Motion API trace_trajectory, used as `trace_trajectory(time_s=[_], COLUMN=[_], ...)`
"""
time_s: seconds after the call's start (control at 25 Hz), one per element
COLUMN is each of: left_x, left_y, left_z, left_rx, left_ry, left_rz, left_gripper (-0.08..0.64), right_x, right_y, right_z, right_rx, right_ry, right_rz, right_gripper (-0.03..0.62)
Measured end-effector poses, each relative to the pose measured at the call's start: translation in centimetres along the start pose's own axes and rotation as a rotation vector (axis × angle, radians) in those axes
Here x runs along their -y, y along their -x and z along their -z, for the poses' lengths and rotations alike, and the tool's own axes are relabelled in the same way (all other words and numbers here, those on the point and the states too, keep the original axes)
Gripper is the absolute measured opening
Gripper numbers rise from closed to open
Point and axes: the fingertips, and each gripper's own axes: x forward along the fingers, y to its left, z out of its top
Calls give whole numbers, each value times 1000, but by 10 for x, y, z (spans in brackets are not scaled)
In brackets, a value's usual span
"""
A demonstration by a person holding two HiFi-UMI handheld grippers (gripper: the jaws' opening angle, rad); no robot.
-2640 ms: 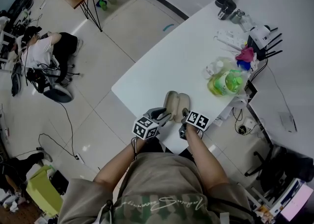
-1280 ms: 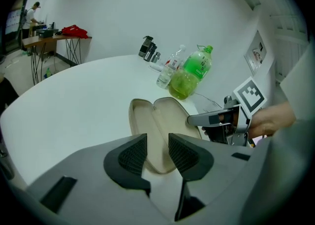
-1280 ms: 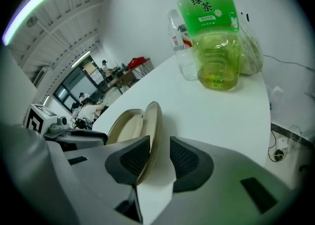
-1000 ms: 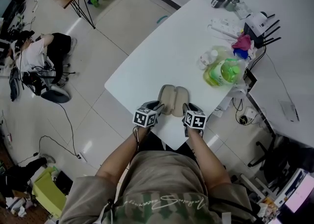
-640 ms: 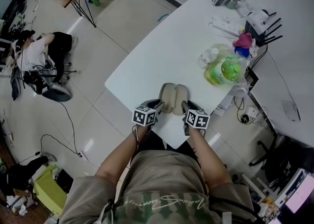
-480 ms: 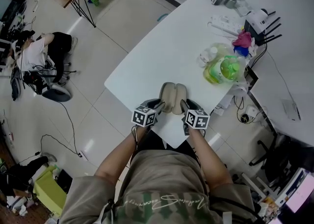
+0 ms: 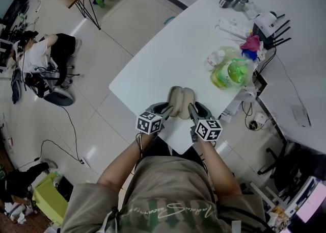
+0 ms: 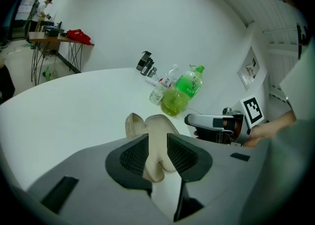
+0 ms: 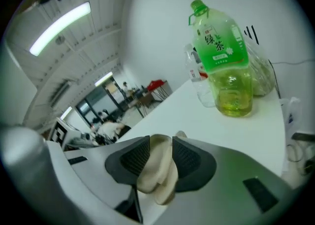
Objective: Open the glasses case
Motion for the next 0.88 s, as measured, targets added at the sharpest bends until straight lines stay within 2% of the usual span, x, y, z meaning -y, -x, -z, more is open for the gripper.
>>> trace_trajectory(time_s=[0.16,0.32,0.4,0.44,0.48,0.52,0.56,0.6,0.72,0.88], left_x=[16,47,60,64,68,71,74,75,82,120], left_y=[21,64,87,99,109,119,128,137,160,192], left_z=[-18,-45,-53,-57,-64,-71,-78,-84,-92,-82], left_rx=[68,185,229,254,283,312,338,357,378,383], left_ry=[38,27,-9,-25,-36,-41,-43,-42,-68,-131], left_rz=[55,189,241,259,276,292,305,313,345,399], left_gripper=[121,120,119,40,5,5,5,5,5,5], right_x=[-34,-68,-87,-95,-102,-109,-114,-120,-142,-160], right_y=[37,87,112,123,135,147,157,167,190,228], right_z=[-43,-68,-73,-75,-77,-78,-80,-81,-80,-76], right_rx=[246,370,400,412,424,438,455,471,490,509], right_ry=[-118,-51,0,26,45,55,53,47,83,160], right_rz=[-219,-304,-315,-309,-296,-280,-263,-253,-256,-258], right_gripper=[126,126,126,126,124,114,26,8,8,8])
